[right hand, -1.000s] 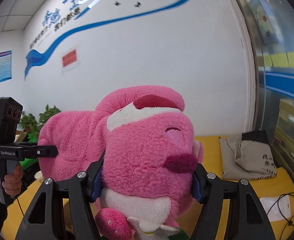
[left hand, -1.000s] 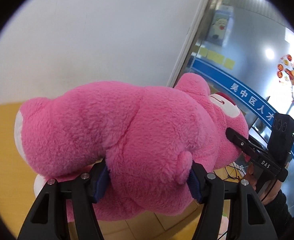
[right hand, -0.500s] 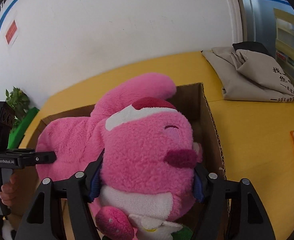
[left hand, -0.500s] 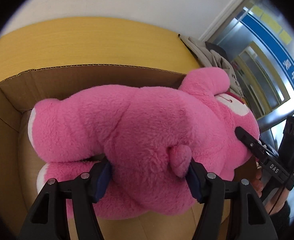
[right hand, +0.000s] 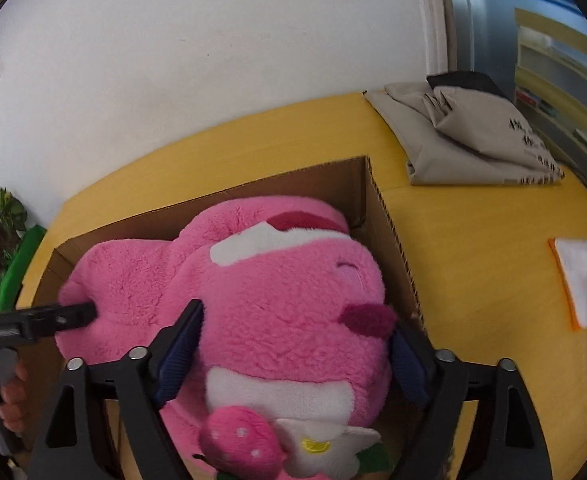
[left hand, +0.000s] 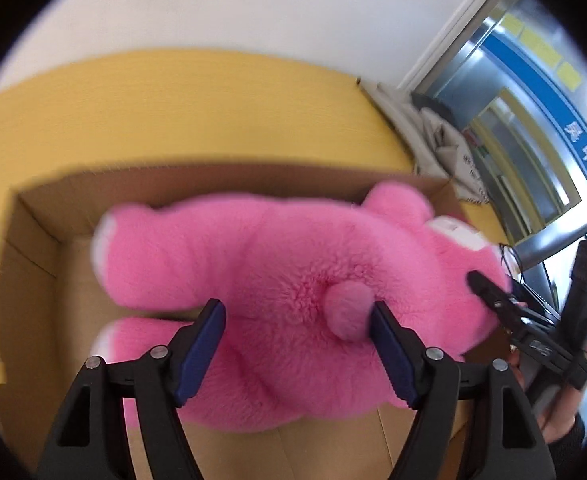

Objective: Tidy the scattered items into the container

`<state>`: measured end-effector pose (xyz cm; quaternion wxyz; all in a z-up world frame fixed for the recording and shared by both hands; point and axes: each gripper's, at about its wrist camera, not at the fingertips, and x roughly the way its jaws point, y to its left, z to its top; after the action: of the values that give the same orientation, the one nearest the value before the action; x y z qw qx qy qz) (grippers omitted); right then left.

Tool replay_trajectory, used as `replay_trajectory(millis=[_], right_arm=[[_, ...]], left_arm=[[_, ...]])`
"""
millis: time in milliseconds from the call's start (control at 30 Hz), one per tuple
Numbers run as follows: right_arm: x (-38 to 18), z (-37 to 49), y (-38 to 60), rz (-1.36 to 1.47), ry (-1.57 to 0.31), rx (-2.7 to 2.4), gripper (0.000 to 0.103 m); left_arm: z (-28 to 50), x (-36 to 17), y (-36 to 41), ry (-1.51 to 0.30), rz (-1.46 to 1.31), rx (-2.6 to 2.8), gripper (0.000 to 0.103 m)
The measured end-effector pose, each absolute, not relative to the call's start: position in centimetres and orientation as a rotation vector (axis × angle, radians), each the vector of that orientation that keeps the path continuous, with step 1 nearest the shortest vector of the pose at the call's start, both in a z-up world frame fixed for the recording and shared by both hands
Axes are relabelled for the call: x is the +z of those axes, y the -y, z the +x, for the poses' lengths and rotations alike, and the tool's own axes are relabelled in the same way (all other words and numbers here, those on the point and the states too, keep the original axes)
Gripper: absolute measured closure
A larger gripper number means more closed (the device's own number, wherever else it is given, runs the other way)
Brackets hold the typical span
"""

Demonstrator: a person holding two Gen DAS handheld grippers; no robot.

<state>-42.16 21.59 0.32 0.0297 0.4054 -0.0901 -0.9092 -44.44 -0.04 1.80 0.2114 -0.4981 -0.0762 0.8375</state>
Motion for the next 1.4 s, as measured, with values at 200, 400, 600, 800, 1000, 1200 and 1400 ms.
replay_trajectory(millis=[200, 400, 600, 800, 1000, 1200, 1400], right_arm=[[4.1, -38.5, -22.4, 1.148, 0.269, -2.7, 0.0], [3.7, -31.2, -18.7, 1.242, 0.171, -2.436, 0.0], [0.5, -27.9, -16.7, 1.398, 0.129, -2.364, 0.0], [-2.1, -26.4, -17.2, 1.491, 0.056, -2.341, 0.0], [-1.8, -24.4, -17.6, 1.514, 0.041, -2.347, 0.0], [4.3, -20.2, -17.4, 1.263, -0.074, -2.604, 0.0], [10.8, -14.4, -13.4, 0.964, -0.2, -2.777, 0.0]], left_arm=[[-38.7, 3.8, 5.3, -0.069, -1.465, 2.441, 0.03], [-32.2, -2.2, 8.2, -0.169, -1.678, 2.29, 0.033], [-27.5, -3.6, 7.4, -0.154, -1.706, 2.194, 0.035], [-25.7, -3.7, 7.9, -0.089, -1.716, 2.216, 0.036], [-24.8, -3.2, 8.0, -0.062, -1.685, 2.284, 0.036], [-21.7, 3.4, 8.2, -0.046, -1.413, 2.559, 0.036], [-14.5, 9.2, 9.7, 0.107, -1.126, 2.712, 0.027]])
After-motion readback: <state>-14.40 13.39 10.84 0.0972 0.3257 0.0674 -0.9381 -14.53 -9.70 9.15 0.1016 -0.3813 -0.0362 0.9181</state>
